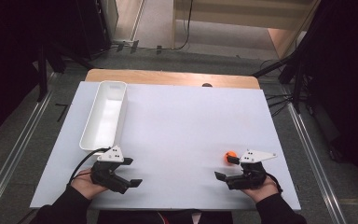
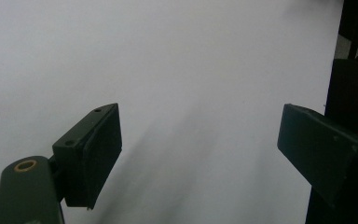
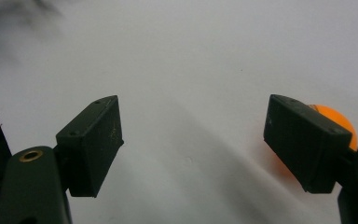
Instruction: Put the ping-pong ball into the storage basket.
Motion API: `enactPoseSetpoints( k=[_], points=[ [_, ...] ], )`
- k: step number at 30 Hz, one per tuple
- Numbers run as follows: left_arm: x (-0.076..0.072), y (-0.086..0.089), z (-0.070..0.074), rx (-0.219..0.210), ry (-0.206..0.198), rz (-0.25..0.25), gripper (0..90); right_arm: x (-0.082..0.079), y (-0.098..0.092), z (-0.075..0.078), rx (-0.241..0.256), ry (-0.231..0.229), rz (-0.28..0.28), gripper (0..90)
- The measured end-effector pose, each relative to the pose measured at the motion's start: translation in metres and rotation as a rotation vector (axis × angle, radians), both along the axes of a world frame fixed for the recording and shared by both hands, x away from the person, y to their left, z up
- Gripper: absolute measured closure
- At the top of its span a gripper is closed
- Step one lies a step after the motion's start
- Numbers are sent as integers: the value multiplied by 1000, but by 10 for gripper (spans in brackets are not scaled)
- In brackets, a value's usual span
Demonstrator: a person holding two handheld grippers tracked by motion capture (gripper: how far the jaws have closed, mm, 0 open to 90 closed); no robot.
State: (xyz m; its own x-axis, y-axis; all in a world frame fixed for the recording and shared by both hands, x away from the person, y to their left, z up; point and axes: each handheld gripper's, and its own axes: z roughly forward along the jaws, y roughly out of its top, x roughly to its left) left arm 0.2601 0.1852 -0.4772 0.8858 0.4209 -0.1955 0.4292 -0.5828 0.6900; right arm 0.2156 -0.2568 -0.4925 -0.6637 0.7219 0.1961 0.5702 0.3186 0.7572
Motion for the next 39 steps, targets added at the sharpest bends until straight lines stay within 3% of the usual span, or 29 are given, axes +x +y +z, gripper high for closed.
enactPoseSetpoints(
  k=[19,27,39],
  points=[
    [0,0,0,2,7,-4,140,1,-1,-1,6,14,-7,183],
    [0,0,0,-4,3,-1,140,1,-4,0,8,-4,-19,186],
    [1,1,0,-1,1,-5,140,3,-14,1,20,-11,-101,185]
  ],
)
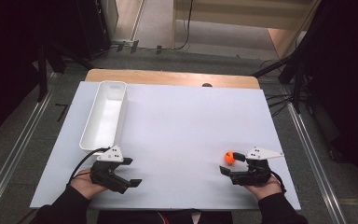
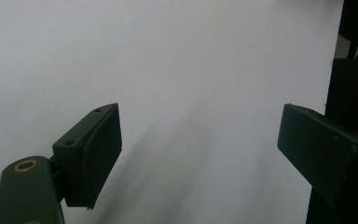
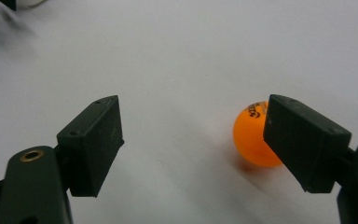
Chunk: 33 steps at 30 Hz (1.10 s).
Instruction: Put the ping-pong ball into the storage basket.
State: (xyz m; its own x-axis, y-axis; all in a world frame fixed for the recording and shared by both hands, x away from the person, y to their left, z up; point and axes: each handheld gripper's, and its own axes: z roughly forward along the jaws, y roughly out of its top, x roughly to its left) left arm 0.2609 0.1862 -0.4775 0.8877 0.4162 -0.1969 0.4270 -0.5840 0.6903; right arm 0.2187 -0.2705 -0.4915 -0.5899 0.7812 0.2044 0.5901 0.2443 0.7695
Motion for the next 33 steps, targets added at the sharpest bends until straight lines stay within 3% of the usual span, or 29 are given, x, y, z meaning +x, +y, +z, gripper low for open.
enactPoseSetpoints(
  k=[6,14,33],
  points=[
    [0,0,0,1,-3,1,140,2,-6,-1,-6,6,-59,185],
    [-1,0,0,1,-4,4,140,6,-12,2,-19,-34,-152,185],
    [-2,0,0,16,-6,-6,140,29,-12,1,-32,-39,-186,185]
  ],
)
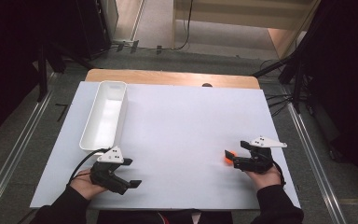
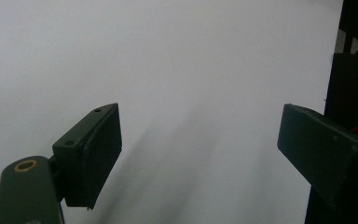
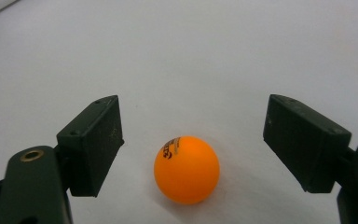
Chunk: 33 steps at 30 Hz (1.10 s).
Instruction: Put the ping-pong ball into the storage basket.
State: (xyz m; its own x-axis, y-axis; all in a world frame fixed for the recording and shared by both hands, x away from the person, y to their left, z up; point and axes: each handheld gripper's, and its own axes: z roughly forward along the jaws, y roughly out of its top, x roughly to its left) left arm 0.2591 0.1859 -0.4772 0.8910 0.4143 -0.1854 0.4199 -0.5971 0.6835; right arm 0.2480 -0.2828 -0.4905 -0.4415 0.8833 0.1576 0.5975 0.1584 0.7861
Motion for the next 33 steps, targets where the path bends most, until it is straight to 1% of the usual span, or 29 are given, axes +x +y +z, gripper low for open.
enactPoseSetpoints(
  k=[5,13,14,25,27,29,33],
  points=[
    [0,0,0,-3,-2,0,140,3,1,-1,-4,-2,4,185],
    [0,1,0,-4,-1,2,140,6,3,-2,-12,-4,28,185],
    [0,1,0,-3,-2,2,139,6,3,-3,-18,-2,33,185],
    [0,1,0,-1,-2,2,140,4,1,-7,-19,-1,37,185],
    [0,0,0,0,-2,1,140,3,1,-8,-15,7,37,185],
    [0,0,0,2,-1,-3,140,3,1,-10,-26,0,32,185],
    [0,0,-1,1,2,-3,140,3,1,-11,-26,14,34,185]
  ],
)
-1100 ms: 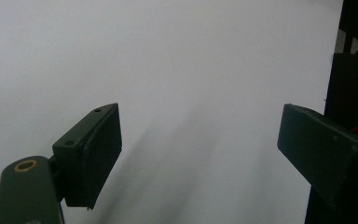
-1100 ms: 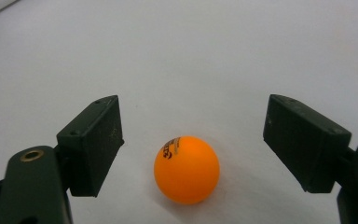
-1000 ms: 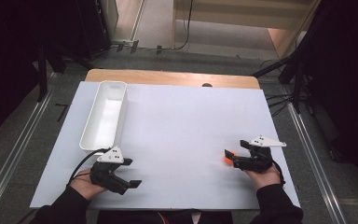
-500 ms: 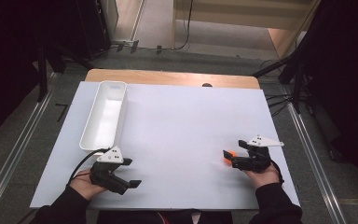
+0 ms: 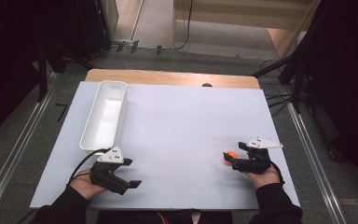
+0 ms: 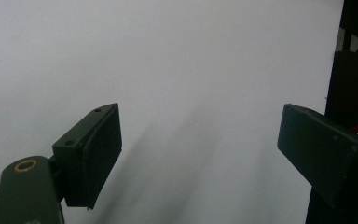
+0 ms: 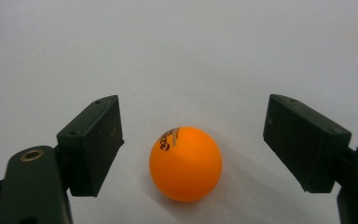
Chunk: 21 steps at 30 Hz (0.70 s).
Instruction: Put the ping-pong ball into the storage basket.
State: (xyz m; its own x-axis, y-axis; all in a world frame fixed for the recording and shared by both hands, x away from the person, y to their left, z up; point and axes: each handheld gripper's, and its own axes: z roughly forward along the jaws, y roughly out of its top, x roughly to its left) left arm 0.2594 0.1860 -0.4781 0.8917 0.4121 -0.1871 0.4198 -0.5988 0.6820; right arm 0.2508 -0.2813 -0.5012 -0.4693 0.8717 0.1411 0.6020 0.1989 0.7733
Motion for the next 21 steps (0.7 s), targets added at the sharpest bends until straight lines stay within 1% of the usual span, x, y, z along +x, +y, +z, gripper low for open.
enactPoseSetpoints(
  k=[2,6,10,12,16,19,20,21],
  points=[
    [0,0,0,-1,0,1,140,0,0,-1,-6,2,8,185],
    [0,0,0,2,-2,0,139,0,1,-4,-14,26,14,184],
    [0,1,0,0,-2,-1,140,1,0,-6,-31,26,19,183],
    [1,1,0,0,-2,-1,139,1,0,-8,-38,33,16,183],
    [1,1,0,2,-2,-3,140,1,1,-11,-55,59,30,179],
    [1,0,0,4,-3,0,140,1,3,-12,-67,66,32,177],
    [1,1,0,6,-4,-1,140,1,3,-13,-78,65,35,177],
    [1,1,1,8,-3,-2,140,2,5,-15,-99,78,42,177]
  ],
)
